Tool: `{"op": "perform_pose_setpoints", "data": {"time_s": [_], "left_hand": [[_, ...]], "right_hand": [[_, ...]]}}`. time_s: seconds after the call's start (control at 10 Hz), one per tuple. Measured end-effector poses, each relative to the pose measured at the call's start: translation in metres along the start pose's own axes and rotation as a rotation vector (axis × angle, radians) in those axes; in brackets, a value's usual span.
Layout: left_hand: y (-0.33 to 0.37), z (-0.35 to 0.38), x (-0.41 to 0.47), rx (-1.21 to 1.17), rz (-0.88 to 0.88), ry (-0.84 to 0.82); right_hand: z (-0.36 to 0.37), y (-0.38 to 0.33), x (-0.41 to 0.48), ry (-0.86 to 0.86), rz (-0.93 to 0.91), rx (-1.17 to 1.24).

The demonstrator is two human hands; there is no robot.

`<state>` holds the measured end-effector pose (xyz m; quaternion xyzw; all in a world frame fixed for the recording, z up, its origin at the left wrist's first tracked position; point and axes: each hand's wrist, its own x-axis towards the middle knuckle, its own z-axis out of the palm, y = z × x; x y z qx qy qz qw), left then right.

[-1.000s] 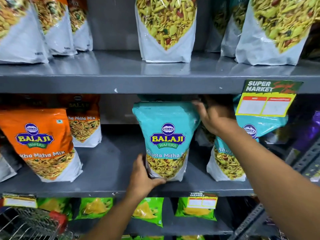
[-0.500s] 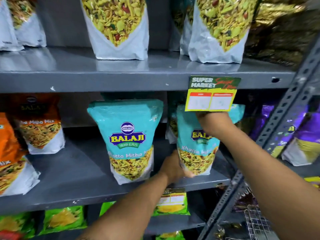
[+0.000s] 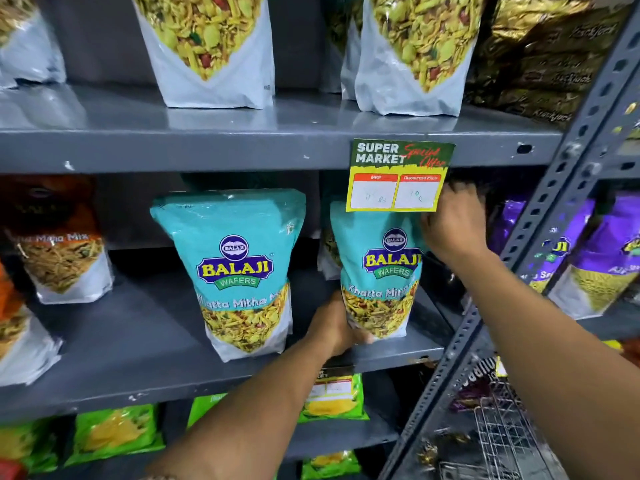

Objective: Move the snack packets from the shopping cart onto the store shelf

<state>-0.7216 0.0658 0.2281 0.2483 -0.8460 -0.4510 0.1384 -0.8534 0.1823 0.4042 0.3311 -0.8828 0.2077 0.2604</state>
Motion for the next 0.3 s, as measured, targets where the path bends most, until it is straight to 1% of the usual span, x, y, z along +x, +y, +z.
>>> {"op": "perform_pose_setpoints", "data": {"time_s": [0.1, 0.2, 0.3], "left_hand": [[0.006, -0.006, -0.002, -0.063, -0.019, -0.060], [0.001, -0.013, -0.018, -0.066, 0.056, -0.068], [-0.012, -0.036, -0.065, 0.149, 0.309, 0.109]], "right_hand": [[0.001, -0.016, -0.006, 0.066, -0.015, 0.120], [0.005, -0.014, -0.034, 0.095, -0.058, 0.210], [-0.010, -0.003, -0.084, 0.197, -0.178, 0.420]]}}
